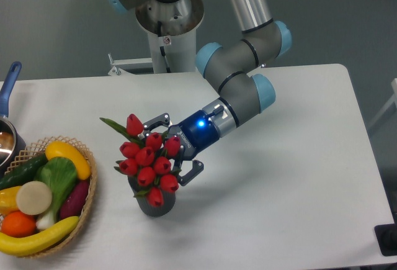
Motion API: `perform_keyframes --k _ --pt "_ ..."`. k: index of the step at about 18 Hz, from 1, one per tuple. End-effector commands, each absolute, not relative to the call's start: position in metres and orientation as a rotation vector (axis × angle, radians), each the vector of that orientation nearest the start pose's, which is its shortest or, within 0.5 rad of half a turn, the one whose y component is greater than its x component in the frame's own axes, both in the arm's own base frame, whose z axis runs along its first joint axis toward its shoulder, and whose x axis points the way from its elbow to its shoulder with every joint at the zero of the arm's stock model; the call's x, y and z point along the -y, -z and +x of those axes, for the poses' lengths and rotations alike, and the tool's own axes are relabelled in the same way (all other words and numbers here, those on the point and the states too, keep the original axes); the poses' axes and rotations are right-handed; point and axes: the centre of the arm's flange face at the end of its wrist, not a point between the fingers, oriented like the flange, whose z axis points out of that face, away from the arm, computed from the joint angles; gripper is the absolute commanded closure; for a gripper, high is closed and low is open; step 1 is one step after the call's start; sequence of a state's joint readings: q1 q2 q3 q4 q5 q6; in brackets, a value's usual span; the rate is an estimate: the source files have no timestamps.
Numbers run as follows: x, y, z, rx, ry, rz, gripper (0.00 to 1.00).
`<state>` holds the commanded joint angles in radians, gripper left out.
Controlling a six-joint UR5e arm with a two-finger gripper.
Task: Insert the flowers into the vase
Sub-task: 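Adjust the tulips upright in the vase and open the gripper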
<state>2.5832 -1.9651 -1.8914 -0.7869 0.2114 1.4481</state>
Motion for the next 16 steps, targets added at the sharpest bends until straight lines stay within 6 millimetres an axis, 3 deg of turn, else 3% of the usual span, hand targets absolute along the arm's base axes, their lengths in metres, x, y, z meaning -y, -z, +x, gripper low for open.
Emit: perform_keyframes --k 16 --pt "-0.475 -0.309 -0.357 -0.532 0.244 -1.988 0.00"
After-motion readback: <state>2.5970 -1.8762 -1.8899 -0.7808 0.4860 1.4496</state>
